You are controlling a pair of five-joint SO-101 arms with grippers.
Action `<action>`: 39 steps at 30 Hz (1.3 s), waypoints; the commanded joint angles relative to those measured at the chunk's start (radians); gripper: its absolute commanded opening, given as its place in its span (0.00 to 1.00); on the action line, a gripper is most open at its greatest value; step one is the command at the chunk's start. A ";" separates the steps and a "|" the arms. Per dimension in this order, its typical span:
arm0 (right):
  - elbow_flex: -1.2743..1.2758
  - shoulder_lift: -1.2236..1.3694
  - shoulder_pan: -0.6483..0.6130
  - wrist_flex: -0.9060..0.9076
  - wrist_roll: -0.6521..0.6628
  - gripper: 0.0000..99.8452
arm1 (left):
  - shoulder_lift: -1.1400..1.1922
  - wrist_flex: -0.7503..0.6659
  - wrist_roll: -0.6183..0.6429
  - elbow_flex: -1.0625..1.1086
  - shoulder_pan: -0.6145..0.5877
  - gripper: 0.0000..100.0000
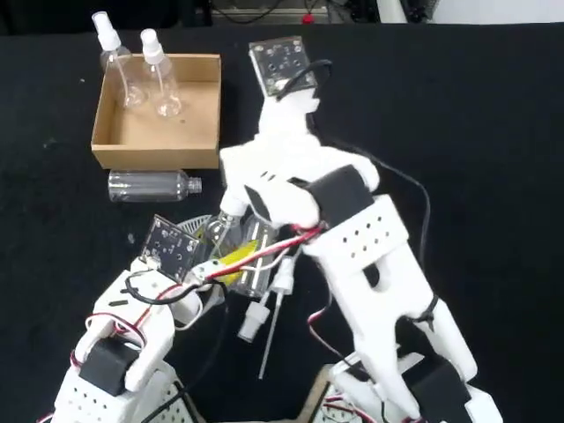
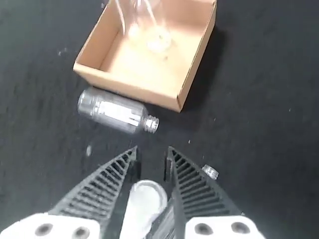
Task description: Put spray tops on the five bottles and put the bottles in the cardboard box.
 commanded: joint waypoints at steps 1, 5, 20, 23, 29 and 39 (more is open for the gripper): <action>-0.021 -0.073 -0.018 0.014 -0.009 0.08 | -0.012 -0.002 -0.006 -0.054 0.007 0.25; -0.022 -0.099 -0.018 0.060 -0.012 0.08 | -0.012 -0.006 -0.006 -0.054 -0.021 0.25; -0.021 -0.163 -0.100 0.083 -0.005 0.08 | -0.012 -0.006 -0.003 -0.059 -0.038 0.25; -0.019 -0.162 -0.107 0.071 -0.005 0.08 | -0.012 -0.006 -0.003 -0.059 -0.038 0.25; 0.012 -0.162 -0.127 0.009 0.064 0.08 | -0.012 -0.005 -0.003 -0.059 -0.036 0.25; 0.082 -0.205 -0.132 -0.046 0.091 0.08 | -0.012 0.002 -0.005 -0.074 -0.039 0.25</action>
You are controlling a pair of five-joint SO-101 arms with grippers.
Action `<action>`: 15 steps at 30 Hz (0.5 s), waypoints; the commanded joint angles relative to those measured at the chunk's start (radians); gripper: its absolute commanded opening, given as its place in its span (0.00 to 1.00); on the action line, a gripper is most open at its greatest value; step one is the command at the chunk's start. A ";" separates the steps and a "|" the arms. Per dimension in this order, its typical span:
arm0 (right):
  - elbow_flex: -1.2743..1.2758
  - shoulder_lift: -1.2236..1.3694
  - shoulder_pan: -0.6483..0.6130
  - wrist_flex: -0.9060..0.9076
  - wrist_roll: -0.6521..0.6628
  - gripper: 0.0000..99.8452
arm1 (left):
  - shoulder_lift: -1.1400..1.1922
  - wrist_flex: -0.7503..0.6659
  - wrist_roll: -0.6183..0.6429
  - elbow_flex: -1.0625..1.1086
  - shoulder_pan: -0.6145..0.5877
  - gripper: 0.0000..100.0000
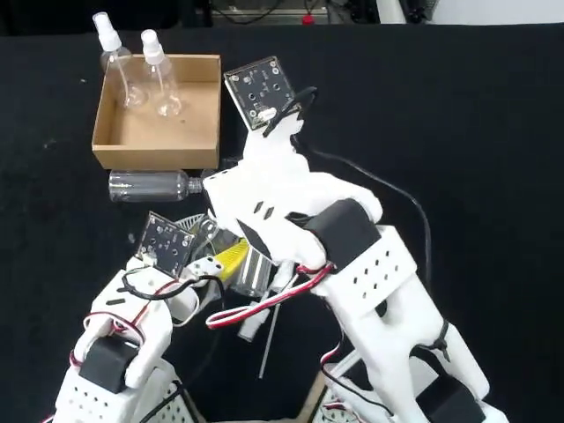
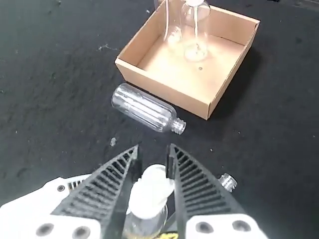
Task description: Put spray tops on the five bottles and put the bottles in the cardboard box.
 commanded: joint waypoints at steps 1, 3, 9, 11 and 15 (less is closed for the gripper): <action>-0.001 -0.076 -0.025 0.002 0.012 0.08 | -0.012 -0.005 -0.005 -0.074 -0.002 0.25; 0.004 -0.125 -0.025 0.002 0.014 0.08 | -0.012 -0.005 -0.005 -0.074 -0.005 0.25; 0.091 -0.180 -0.018 -0.046 0.017 0.08 | -0.012 -0.005 -0.005 -0.074 -0.005 0.25; 0.127 -0.186 -0.018 -0.083 0.017 0.08 | -0.012 -0.005 -0.005 -0.074 -0.005 0.25; 0.122 -0.188 -0.018 -0.091 0.012 0.08 | -0.012 -0.003 -0.005 -0.074 -0.005 0.25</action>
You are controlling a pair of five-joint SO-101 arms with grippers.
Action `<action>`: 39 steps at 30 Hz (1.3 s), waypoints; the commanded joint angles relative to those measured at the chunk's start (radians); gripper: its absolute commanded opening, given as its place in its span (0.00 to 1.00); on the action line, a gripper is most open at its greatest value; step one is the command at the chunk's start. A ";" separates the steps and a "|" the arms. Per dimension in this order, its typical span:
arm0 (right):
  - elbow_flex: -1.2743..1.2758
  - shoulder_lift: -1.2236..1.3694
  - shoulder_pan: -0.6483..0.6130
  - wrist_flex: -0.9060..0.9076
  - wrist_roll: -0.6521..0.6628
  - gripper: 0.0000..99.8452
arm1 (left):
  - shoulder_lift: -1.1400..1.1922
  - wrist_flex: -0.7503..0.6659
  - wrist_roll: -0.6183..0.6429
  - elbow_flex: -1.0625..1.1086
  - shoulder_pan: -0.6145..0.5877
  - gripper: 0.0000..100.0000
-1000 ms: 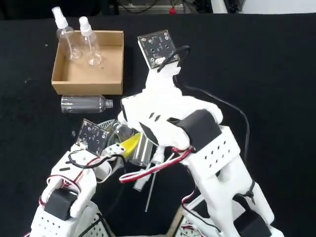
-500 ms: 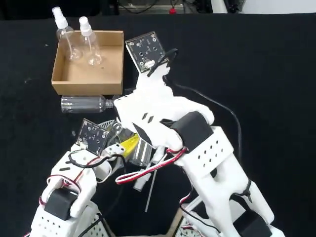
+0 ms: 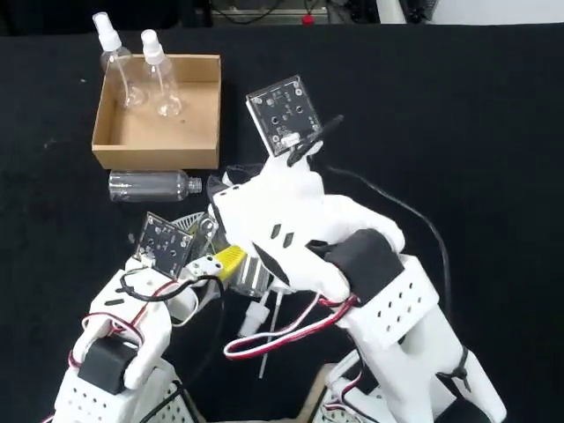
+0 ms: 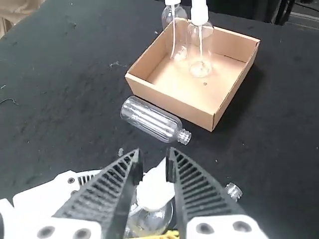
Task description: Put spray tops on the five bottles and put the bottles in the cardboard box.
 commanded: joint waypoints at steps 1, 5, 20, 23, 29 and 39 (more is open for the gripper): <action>-0.022 -0.031 -0.009 -0.028 0.008 0.08 | -0.012 -0.002 -0.005 -0.064 -0.005 0.25; -0.048 -0.031 -0.008 -0.026 0.009 0.08 | -0.012 -0.002 -0.005 -0.065 -0.007 0.25; -0.005 -0.065 0.081 -0.035 0.005 0.08 | -0.012 -0.005 -0.005 -0.065 -0.007 0.25; 0.030 -0.070 0.078 -0.035 0.003 0.08 | -0.012 -0.006 -0.005 -0.065 -0.007 0.25; 0.065 -0.071 0.003 -0.029 0.003 0.08 | -0.012 -0.008 -0.005 -0.065 -0.007 0.25; 0.062 -0.073 -0.015 -0.026 0.008 0.08 | -0.012 -0.006 -0.005 -0.065 -0.007 0.25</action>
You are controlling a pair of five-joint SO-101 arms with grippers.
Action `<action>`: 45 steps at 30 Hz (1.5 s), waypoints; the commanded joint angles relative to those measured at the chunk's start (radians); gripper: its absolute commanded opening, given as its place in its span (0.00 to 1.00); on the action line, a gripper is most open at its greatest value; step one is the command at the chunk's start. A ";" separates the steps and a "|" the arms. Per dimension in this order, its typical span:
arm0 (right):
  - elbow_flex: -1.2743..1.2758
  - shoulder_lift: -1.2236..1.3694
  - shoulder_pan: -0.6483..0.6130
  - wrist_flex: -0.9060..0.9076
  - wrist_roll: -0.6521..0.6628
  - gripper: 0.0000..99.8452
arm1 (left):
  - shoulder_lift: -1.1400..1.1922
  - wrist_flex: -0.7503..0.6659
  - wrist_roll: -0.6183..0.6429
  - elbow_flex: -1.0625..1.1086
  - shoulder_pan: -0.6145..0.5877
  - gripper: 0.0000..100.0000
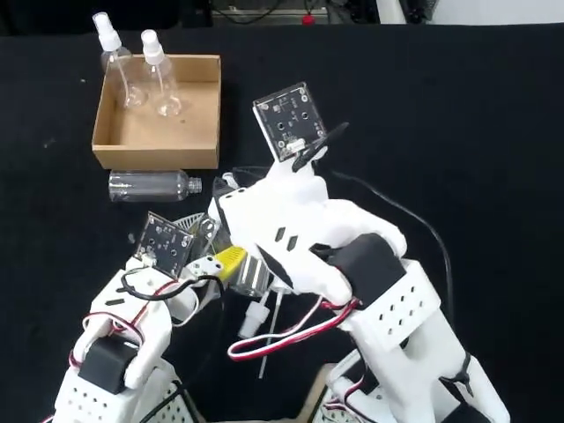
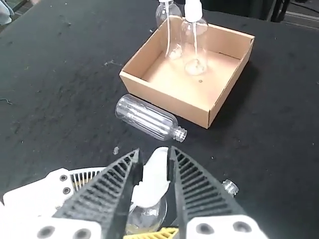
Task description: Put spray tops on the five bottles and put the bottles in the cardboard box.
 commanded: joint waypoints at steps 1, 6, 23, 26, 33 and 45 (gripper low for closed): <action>-0.005 -0.035 -0.026 -0.003 0.009 0.08 | -0.012 -0.008 -0.005 -0.065 -0.007 0.25; -0.002 -0.035 -0.028 0.020 0.011 0.08 | -0.012 -0.009 -0.005 -0.065 -0.007 0.25; 0.007 -0.124 -0.080 0.011 0.012 0.08 | -0.012 -0.009 -0.005 -0.065 -0.007 0.25; -0.022 -0.125 -0.080 0.011 0.012 0.08 | -0.012 -0.009 -0.005 -0.065 -0.007 0.25; -0.059 -0.104 0.147 -0.074 0.025 0.08 | -0.012 -0.006 -0.005 -0.065 -0.007 0.25; 0.156 -0.056 0.124 -0.273 0.031 0.08 | -0.012 -0.009 -0.005 -0.065 -0.007 0.25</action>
